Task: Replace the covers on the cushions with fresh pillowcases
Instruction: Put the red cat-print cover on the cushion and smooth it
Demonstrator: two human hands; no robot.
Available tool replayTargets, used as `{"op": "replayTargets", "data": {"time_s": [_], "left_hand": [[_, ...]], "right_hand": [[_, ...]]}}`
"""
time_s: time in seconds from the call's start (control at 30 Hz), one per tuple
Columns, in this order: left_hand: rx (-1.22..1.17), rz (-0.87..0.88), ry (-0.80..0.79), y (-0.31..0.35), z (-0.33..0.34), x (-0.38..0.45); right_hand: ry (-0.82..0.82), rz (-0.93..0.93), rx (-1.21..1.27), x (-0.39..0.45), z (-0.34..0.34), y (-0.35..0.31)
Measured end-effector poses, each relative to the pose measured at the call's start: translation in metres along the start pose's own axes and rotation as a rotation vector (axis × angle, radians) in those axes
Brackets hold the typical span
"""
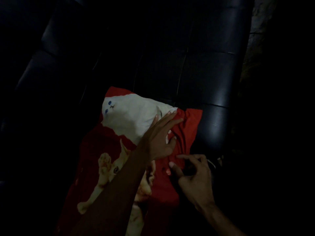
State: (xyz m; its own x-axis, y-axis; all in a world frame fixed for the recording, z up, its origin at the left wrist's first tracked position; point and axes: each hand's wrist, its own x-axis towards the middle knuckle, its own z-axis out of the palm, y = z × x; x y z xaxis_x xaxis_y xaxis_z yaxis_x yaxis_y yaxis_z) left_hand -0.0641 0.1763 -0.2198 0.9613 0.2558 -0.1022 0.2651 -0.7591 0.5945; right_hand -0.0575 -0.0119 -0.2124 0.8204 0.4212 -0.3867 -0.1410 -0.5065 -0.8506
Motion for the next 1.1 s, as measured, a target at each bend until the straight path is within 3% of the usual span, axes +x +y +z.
{"op": "replayTargets", "data": {"time_s": [0.13,0.2,0.27,0.37,0.47,0.67,0.83,1.1], "left_hand": [[0.119,0.033,0.158,0.005,-0.006,-0.019],[0.188,-0.059,0.233,0.006,-0.008,-0.035],[0.16,-0.191,0.197,0.002,-0.007,-0.049],[0.036,-0.239,0.106,-0.008,-0.006,-0.06],[0.021,-0.242,0.1,-0.004,-0.013,-0.057],[0.033,-0.423,0.338,0.026,-0.011,-0.092],[0.09,-0.748,0.613,0.059,0.0,-0.16],[0.057,-0.747,0.754,0.065,-0.002,-0.211]], "right_hand": [[-0.029,-0.081,-0.156,0.004,-0.004,-0.002],[-0.01,-0.132,-0.203,0.0,-0.007,-0.006],[-0.083,-0.232,-0.276,-0.014,-0.004,-0.009],[-0.241,-0.302,-0.334,-0.028,0.002,-0.008],[-0.221,-0.288,-0.344,-0.021,-0.003,-0.011],[-0.341,-0.241,-0.355,-0.027,-0.009,-0.018],[-0.154,-0.258,-0.269,0.009,-0.011,-0.052],[-0.386,-0.571,-0.513,0.06,0.015,-0.065]]}}
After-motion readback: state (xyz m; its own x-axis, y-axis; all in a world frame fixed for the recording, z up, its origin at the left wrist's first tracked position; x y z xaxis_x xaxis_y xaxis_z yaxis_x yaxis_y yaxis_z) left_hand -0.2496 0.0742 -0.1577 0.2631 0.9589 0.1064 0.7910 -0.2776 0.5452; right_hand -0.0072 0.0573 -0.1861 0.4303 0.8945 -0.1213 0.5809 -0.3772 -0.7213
